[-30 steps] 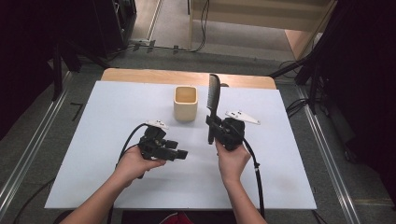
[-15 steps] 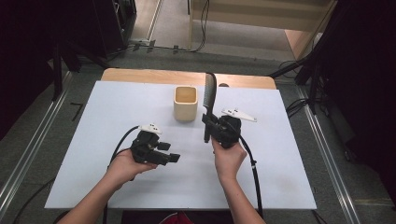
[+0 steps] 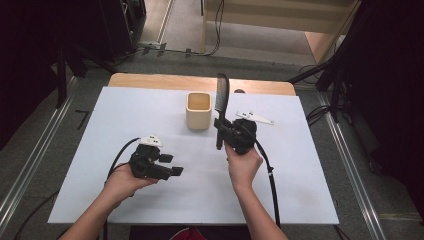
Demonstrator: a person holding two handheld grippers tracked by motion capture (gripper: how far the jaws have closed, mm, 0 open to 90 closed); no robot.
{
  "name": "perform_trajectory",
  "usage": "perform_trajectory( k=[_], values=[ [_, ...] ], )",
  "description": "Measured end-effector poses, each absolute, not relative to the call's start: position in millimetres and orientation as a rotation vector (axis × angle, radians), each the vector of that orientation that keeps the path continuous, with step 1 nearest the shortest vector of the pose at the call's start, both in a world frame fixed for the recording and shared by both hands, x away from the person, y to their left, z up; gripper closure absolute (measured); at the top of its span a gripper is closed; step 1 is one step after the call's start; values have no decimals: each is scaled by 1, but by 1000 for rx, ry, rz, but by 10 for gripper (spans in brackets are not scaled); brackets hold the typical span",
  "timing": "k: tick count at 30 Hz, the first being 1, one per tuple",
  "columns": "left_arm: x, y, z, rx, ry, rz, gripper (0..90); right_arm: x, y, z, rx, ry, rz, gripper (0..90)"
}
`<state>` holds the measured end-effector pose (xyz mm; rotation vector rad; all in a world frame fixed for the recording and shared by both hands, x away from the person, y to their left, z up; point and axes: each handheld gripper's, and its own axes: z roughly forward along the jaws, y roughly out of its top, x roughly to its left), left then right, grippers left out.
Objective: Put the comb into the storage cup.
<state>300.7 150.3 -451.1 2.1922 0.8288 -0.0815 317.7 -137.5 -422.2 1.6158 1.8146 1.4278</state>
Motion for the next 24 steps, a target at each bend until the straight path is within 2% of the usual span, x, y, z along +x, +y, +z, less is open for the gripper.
perform_trajectory(
  k=[24],
  values=[
    [290,182,-452,2166,906,-19,337,345,-121,-400,1572,1853,1456,703]
  ],
)
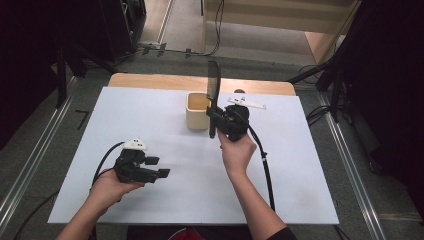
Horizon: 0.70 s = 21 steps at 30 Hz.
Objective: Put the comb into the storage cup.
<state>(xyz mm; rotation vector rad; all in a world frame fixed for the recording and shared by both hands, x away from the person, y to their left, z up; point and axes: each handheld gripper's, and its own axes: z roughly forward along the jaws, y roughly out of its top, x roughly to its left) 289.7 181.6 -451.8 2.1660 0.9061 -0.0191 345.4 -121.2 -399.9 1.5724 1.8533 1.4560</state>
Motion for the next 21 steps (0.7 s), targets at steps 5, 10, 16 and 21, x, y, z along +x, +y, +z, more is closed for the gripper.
perform_trajectory(
  k=[5,10,16,21],
  values=[
    [289,187,-452,2159,916,-4,337,351,-116,-396,1558,1857,1453,703],
    [287,192,-453,2154,929,-5,337,357,-115,-390,1552,1856,1452,703],
    [287,196,-455,2166,938,5,337,362,-114,-386,1548,1863,1454,703],
    [288,199,-457,2181,940,9,337,366,-113,-384,1551,1851,1452,703]
  ],
)
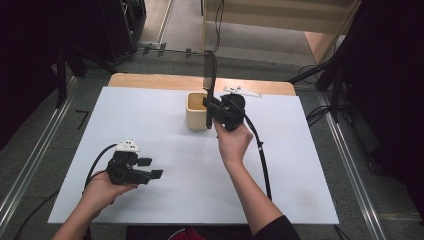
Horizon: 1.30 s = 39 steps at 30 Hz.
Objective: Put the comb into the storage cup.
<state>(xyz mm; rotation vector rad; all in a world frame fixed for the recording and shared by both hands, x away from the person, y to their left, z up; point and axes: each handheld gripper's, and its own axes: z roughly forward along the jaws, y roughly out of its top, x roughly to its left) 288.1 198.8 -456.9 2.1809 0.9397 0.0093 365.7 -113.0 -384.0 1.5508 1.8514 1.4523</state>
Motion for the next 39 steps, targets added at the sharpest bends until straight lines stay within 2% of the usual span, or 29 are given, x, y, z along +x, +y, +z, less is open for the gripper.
perform_trajectory(
  k=[39],
  values=[
    [294,205,-459,2153,945,-13,339,432,-102,-368,1592,1807,1449,703]
  ],
)
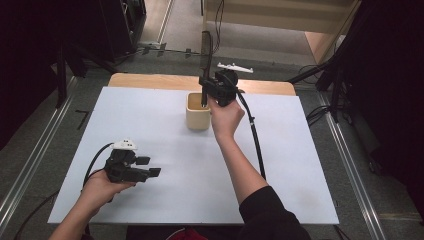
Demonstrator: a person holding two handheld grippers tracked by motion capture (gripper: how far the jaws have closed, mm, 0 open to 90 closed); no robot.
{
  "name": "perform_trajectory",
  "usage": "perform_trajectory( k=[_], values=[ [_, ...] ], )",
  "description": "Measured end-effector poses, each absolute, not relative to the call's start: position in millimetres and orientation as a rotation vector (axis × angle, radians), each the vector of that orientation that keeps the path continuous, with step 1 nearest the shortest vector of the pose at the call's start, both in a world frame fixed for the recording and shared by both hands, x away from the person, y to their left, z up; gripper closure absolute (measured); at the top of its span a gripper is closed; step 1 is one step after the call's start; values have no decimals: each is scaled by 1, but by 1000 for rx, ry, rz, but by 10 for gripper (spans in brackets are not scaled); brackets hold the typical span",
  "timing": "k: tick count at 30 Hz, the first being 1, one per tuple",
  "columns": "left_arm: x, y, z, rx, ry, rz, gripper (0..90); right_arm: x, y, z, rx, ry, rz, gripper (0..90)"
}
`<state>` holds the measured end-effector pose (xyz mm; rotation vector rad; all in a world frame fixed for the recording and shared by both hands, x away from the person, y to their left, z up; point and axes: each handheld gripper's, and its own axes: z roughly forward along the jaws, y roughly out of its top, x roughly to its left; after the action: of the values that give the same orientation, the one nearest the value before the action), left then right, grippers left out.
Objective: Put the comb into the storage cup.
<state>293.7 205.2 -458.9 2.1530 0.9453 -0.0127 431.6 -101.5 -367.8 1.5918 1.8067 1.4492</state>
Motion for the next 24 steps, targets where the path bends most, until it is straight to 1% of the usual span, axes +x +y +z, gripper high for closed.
perform_trajectory(
  k=[10,24],
  values=[
    [293,205,-459,2151,935,-11,339,444,-105,-376,1596,1797,1438,702],
    [293,208,-459,2141,922,-14,347,456,-93,-385,1560,1814,1396,702]
  ],
)
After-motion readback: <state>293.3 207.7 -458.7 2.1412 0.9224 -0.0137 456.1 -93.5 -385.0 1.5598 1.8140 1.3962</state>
